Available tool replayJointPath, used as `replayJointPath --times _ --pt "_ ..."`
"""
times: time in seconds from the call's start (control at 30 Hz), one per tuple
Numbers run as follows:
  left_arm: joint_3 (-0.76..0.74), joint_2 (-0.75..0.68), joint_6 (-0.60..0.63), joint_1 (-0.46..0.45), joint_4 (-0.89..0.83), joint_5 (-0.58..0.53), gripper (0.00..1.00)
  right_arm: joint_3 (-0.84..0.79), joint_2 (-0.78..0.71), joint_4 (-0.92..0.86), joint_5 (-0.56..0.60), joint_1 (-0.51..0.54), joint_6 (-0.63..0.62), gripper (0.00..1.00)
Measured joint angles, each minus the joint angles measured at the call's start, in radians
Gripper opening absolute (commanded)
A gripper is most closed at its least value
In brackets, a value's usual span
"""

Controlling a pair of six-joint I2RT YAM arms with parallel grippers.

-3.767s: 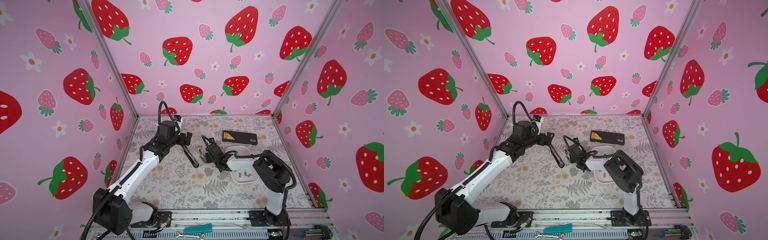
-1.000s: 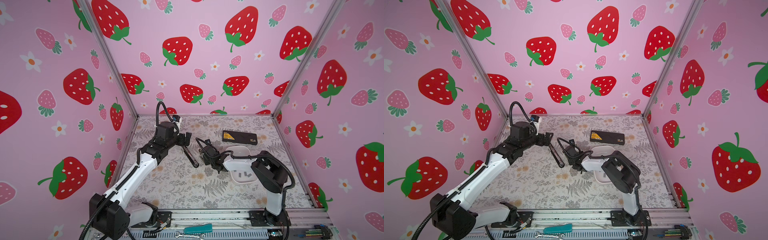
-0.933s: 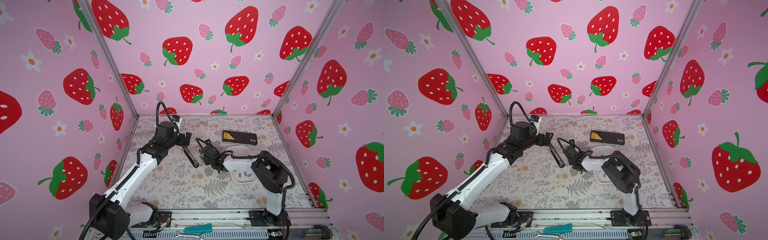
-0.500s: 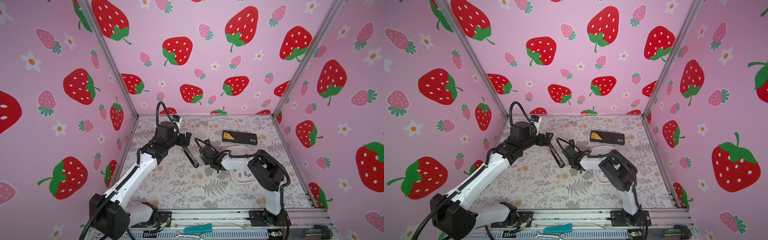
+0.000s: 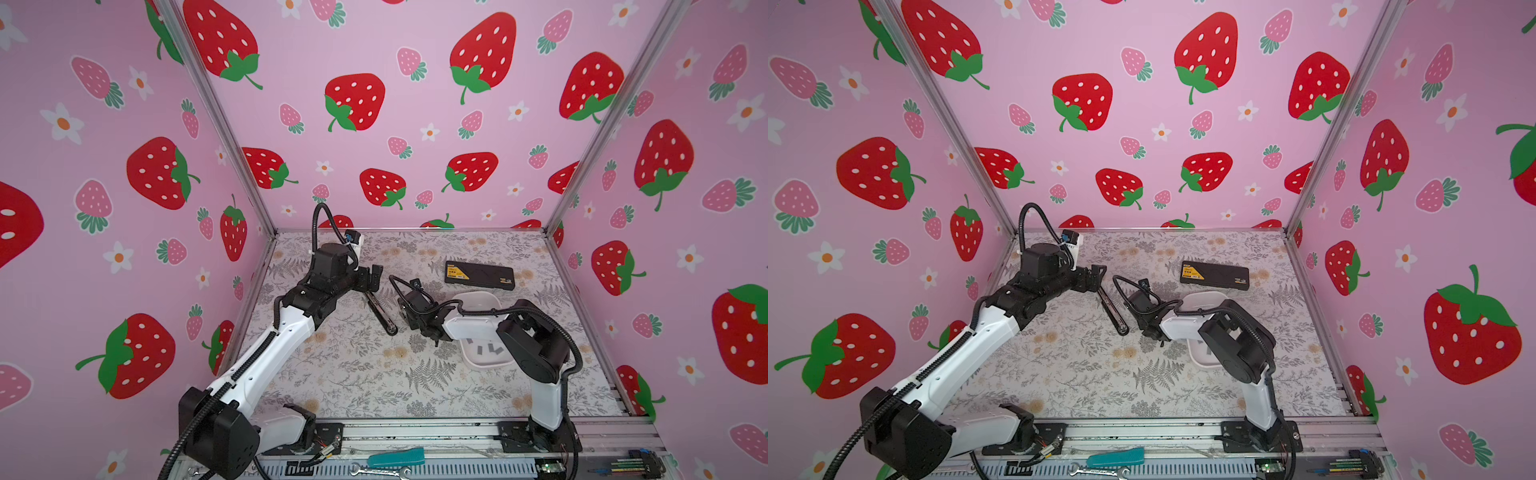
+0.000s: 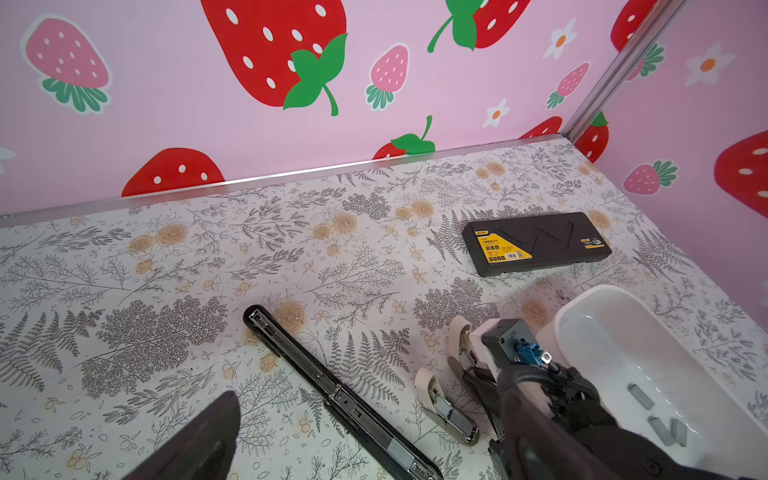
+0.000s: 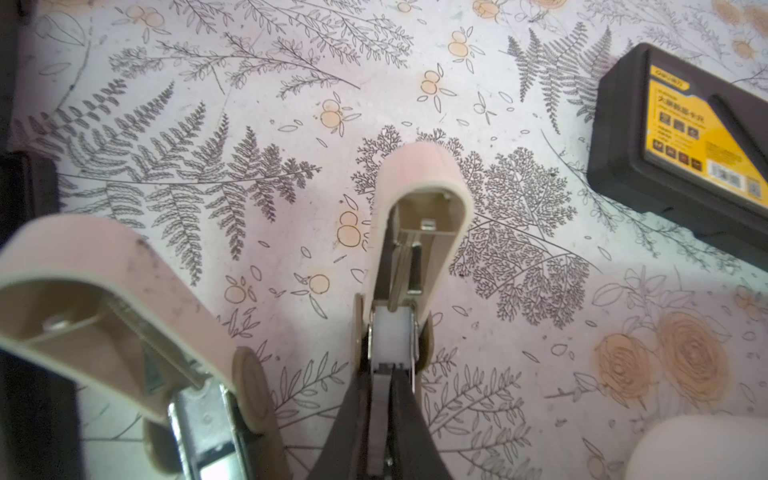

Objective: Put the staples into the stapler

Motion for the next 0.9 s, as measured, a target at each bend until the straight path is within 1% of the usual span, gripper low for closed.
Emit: replayJointPath --times 0.17,0.37,0.43,0.53,0.73,0.87,0.9 --pt "0.000 0.000 0.000 0.000 0.000 0.000 0.99 0.013 -0.021 -0.025 0.005 0.000 0.000 0.13" --pt "0.000 0.000 0.000 0.000 0.000 0.000 0.99 0.013 -0.084 -0.034 0.010 0.000 0.000 0.14" --pt "0.000 0.000 0.000 0.000 0.000 0.000 0.99 0.013 -0.101 -0.034 0.011 0.000 0.000 0.12" --pt "0.000 0.000 0.000 0.000 0.000 0.000 0.99 0.012 -0.121 -0.037 0.018 0.000 0.002 0.11" --pt "0.000 0.000 0.001 0.000 0.000 0.000 0.99 -0.047 -0.202 -0.039 0.033 0.000 0.005 0.11" --pt "0.000 0.000 0.000 0.000 0.000 0.000 0.99 -0.039 -0.185 -0.041 0.030 0.000 0.005 0.10" --pt "0.000 0.000 0.001 0.000 0.000 0.000 0.99 -0.031 -0.171 -0.041 0.029 0.000 0.005 0.11"
